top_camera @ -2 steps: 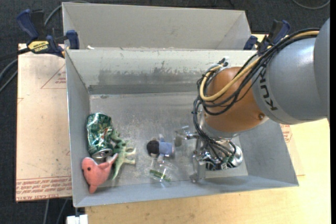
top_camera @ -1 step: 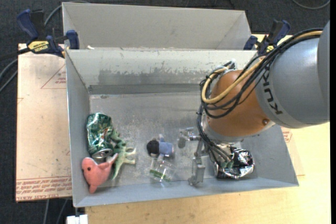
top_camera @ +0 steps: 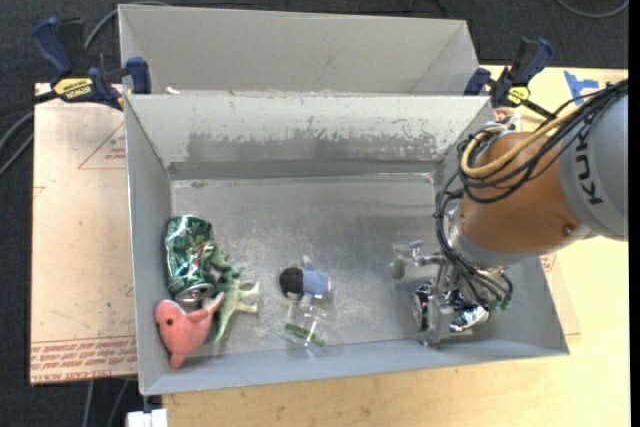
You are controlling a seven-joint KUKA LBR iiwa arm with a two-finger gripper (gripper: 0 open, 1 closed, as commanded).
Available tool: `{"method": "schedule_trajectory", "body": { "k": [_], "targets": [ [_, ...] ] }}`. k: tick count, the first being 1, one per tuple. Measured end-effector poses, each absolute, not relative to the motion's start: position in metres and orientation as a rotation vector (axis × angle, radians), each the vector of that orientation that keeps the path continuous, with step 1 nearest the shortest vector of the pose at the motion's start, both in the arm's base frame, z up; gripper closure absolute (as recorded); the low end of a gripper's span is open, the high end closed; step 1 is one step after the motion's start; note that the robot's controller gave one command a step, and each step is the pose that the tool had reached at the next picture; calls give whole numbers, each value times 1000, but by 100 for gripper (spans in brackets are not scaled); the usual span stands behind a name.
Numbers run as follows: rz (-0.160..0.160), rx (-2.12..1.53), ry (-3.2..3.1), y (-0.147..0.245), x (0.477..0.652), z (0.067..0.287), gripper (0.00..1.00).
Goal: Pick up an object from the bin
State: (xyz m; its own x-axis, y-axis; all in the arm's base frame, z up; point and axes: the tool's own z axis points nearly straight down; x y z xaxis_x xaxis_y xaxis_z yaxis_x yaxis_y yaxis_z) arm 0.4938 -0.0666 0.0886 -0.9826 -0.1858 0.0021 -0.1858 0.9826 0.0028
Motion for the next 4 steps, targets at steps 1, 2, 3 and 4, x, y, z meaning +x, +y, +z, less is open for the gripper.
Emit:
{"method": "schedule_trajectory", "body": {
  "k": [1,2,3,4],
  "targets": [
    [-1,285,-3128,-131,493,88,0],
    [-6,255,-3131,-130,507,73,0],
    [-3,260,-3140,-140,499,71,0],
    [-3,260,-3139,-140,499,72,0]
  ]
}}
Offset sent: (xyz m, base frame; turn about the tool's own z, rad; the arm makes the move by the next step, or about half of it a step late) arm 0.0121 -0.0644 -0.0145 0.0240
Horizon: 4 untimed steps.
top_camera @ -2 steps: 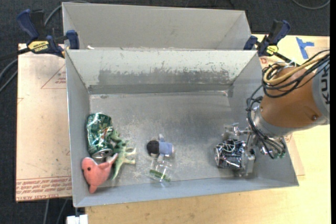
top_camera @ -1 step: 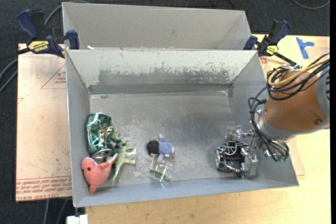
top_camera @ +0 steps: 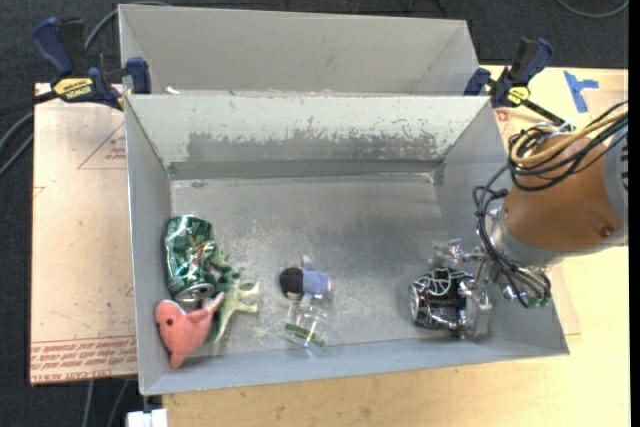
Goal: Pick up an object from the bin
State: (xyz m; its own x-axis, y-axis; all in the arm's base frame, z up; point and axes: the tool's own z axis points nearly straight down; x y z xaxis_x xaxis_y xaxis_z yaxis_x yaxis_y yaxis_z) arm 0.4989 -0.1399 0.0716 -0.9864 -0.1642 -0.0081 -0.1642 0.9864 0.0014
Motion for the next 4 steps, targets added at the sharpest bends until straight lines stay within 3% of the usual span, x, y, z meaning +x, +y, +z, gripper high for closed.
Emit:
{"method": "schedule_trajectory", "body": {
  "k": [1,2,3,4],
  "targets": [
    [1,-342,3115,-147,503,107,100],
    [-4,-379,3099,-151,507,88,100],
    [6,-392,3112,-145,496,178,100],
    [-4,-408,3091,-136,515,213,100]
  ]
}}
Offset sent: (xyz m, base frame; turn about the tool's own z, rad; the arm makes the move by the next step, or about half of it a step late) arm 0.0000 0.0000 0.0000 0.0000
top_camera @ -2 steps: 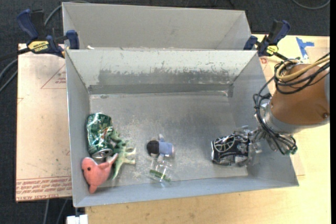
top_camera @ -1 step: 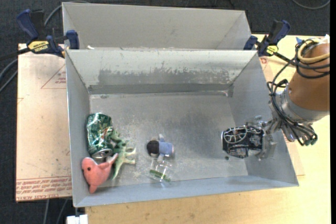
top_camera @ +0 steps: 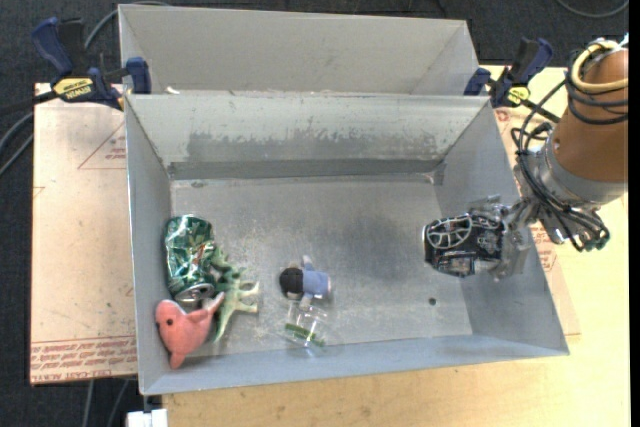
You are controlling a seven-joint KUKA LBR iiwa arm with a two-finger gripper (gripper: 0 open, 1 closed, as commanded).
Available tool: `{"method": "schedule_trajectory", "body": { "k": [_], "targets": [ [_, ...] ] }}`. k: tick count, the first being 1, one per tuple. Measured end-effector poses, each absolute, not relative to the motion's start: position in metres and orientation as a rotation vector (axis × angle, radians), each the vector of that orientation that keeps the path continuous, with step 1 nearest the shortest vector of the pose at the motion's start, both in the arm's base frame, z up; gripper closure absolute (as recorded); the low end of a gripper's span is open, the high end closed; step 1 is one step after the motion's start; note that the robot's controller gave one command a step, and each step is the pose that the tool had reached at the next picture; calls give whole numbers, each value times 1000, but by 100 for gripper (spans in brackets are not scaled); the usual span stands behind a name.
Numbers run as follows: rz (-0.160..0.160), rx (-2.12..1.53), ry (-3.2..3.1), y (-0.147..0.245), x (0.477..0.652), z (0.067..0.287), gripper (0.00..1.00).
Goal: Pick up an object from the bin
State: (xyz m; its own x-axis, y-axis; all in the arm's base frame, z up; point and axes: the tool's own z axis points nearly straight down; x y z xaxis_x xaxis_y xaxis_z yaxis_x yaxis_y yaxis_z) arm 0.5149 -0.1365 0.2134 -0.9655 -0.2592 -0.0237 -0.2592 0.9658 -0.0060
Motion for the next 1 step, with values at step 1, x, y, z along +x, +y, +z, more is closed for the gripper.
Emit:
{"method": "schedule_trajectory", "body": {
  "k": [1],
  "targets": [
    [5,-376,3109,-135,506,300,100]
  ]
}}
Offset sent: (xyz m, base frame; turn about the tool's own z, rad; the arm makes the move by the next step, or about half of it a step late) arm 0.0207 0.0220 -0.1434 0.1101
